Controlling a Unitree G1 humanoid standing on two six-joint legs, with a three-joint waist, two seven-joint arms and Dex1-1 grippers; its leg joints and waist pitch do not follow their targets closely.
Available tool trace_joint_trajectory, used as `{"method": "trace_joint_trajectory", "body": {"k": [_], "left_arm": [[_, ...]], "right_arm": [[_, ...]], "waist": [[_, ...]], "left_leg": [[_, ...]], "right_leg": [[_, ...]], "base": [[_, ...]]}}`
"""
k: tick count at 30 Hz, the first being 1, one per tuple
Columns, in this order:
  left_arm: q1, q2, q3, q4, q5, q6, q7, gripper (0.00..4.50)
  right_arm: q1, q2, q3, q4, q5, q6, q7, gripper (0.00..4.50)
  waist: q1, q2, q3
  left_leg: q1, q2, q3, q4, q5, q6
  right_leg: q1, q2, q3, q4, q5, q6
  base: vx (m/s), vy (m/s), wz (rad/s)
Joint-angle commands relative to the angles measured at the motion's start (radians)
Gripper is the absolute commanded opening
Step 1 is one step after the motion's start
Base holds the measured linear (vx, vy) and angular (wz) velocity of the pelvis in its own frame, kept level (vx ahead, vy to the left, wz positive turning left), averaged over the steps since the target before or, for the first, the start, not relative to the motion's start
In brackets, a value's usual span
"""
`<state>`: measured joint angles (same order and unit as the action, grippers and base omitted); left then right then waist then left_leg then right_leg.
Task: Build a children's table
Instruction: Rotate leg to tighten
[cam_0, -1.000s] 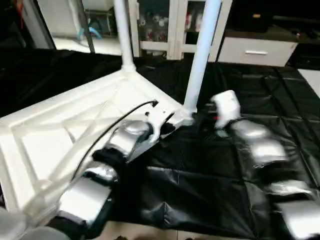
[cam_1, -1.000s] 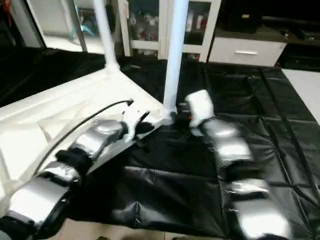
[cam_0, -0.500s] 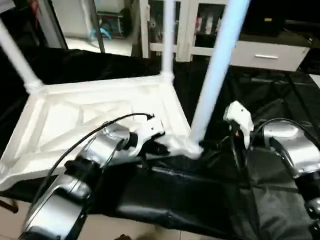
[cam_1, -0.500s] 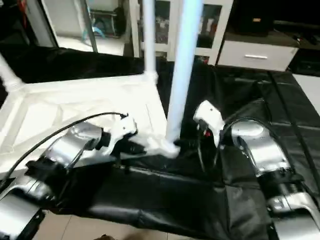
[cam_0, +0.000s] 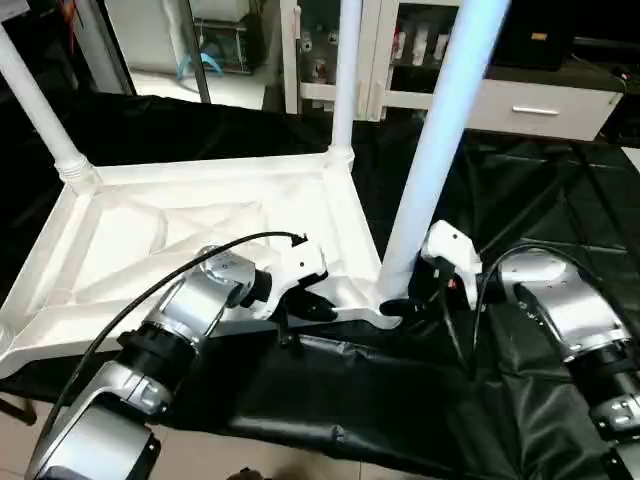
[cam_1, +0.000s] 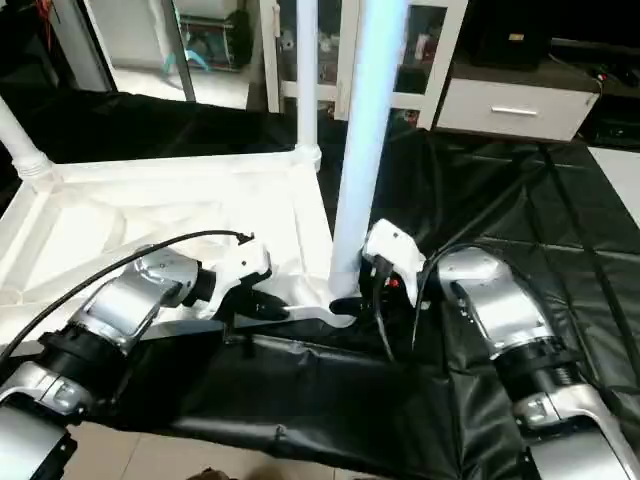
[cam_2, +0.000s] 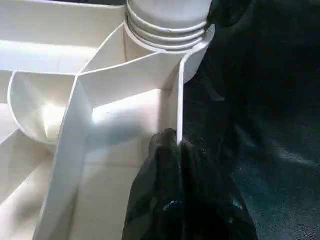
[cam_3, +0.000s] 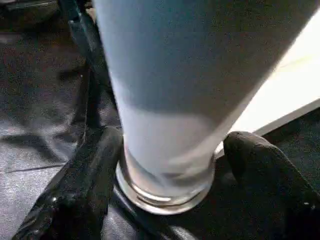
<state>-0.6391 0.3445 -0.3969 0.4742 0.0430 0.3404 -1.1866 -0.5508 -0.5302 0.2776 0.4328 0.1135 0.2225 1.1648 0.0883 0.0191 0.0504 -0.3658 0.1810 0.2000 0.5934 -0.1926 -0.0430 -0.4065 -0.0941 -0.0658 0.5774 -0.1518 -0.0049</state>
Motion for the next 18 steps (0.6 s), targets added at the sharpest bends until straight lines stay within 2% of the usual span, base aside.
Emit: {"method": "trace_joint_trajectory", "body": {"k": [1,3,5,6,8,10,13,18], "left_arm": [[0.025,0.003,-0.049,0.008,0.019,0.027,-0.024,0.0],[0.031,0.008,-0.05,-0.011,0.016,0.044,-0.031,0.0],[0.036,0.011,-0.05,-0.021,0.017,0.052,-0.032,0.0],[0.036,0.011,-0.05,-0.021,0.017,0.053,-0.032,0.0],[0.039,0.01,-0.05,-0.025,0.017,0.056,-0.029,0.0],[0.04,0.01,-0.051,-0.028,0.016,0.059,-0.027,0.0],[0.042,0.007,-0.051,-0.032,0.015,0.065,-0.021,0.0],[0.055,0.009,-0.051,-0.05,0.011,0.082,-0.018,0.0]], "right_arm": [[-0.019,0.004,0.011,0.008,-0.011,-0.013,0.003,3.53],[-0.024,0.01,0.012,0.024,-0.018,-0.011,0.002,3.53],[-0.026,0.014,0.014,0.029,-0.02,-0.008,0.002,3.26],[-0.026,0.014,0.014,0.029,-0.02,-0.008,0.002,3.26],[-0.027,0.018,0.012,0.028,-0.019,-0.002,0.004,3.26],[-0.03,0.023,0.007,0.03,-0.013,0.003,0.007,2.87],[-0.032,0.027,0.005,0.034,-0.009,0.002,0.014,2.79],[-0.024,0.032,0.01,0.033,-0.01,0.001,0.026,2.72]], "waist": [[-0.001,-0.011,-0.061],[-0.002,-0.009,-0.063],[-0.002,-0.009,-0.064],[-0.002,-0.01,-0.065],[-0.003,-0.005,-0.064],[-0.004,-0.008,-0.064],[-0.005,-0.012,-0.064],[-0.004,-0.013,-0.065]], "left_leg": [[0.015,0.053,-0.023,-0.079,-0.242,0.035],[0.014,0.054,-0.024,-0.079,-0.241,0.031],[0.015,0.053,-0.023,-0.077,-0.224,0.036],[0.014,0.053,-0.022,-0.077,-0.218,0.038],[0.012,0.053,-0.022,-0.076,-0.215,0.042],[0.014,0.052,-0.022,-0.076,-0.225,0.043],[0.014,0.052,-0.022,-0.076,-0.229,0.041],[0.013,0.053,-0.022,-0.074,-0.206,0.047]], "right_leg": [[0.044,-0.06,0.04,-0.058,-0.284,-0.242],[0.045,-0.06,0.041,-0.056,-0.27,-0.243],[0.046,-0.058,0.04,-0.053,-0.238,-0.253],[0.047,-0.058,0.04,-0.051,-0.228,-0.255],[0.047,-0.057,0.04,-0.05,-0.22,-0.259],[0.048,-0.058,0.04,-0.053,-0.234,-0.258],[0.047,-0.058,0.04,-0.054,-0.252,-0.255],[0.048,-0.058,0.04,-0.05,-0.229,-0.258]], "base": [[0.0,0.0,0.0],[0.0,0.0,0.0],[0.0,0.0,0.0],[0.0,0.0,0.0],[0.0,0.0,0.0],[0.0,0.0,0.0],[0.0,0.0,0.0],[0.0,0.0,0.0]]}}
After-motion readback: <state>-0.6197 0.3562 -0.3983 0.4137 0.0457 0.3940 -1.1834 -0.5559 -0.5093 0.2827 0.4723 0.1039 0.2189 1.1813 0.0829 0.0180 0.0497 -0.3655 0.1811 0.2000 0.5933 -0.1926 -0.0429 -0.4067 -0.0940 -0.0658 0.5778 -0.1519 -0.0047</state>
